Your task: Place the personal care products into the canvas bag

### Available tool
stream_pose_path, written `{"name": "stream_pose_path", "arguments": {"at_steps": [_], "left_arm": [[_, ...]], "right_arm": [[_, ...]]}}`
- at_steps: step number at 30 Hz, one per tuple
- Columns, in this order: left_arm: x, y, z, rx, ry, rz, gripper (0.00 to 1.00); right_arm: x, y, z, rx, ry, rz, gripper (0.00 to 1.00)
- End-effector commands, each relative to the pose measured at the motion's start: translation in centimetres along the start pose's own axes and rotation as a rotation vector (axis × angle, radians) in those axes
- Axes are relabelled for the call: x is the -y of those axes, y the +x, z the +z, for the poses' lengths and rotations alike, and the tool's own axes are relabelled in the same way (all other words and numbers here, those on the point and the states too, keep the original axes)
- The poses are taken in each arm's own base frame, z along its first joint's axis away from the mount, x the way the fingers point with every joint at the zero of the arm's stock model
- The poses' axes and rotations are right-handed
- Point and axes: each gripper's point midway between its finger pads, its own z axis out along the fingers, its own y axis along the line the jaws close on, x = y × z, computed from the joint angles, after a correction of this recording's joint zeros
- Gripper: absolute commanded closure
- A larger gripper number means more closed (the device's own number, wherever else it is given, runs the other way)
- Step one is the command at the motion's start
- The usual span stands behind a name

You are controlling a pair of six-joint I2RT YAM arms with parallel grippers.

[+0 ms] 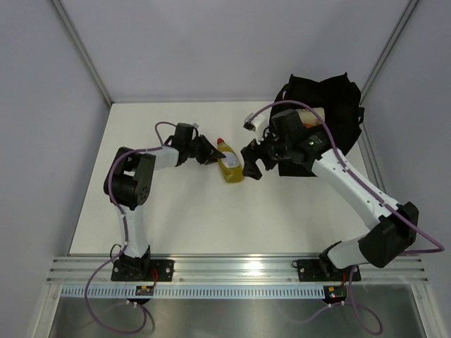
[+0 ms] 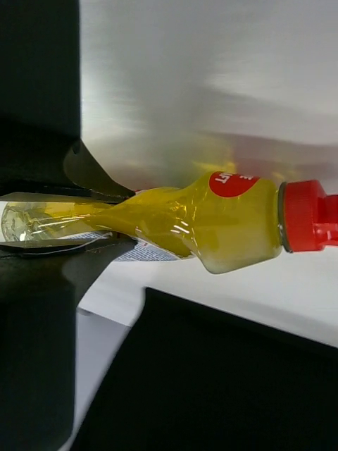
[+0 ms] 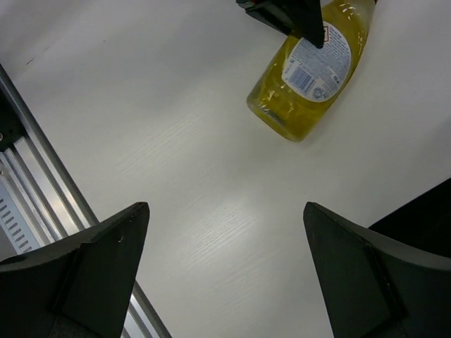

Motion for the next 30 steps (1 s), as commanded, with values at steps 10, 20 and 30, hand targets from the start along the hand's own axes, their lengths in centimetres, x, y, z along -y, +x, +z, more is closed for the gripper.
{"name": "stream_pose_path", "arguments": {"at_steps": [10,20,30], "left_arm": [[4.4,7.0,-6.9,-0.091,0.429,0.291,1.0],[6.9,7.8,-12.4,-0.006,0.623,0.458,1.0],[8.7,8.9,-16.6,0.085,0.718,0.656,1.0]], "right_arm": [[0.1,-0.7,5.7,0.088,-0.018,0.411,0.0],[-2.2,-1.1,5.8,0.179,-0.161,0.363,0.01],[-4.8,0.1,5.1,0.199,-0.513,0.124,0.01]]}}
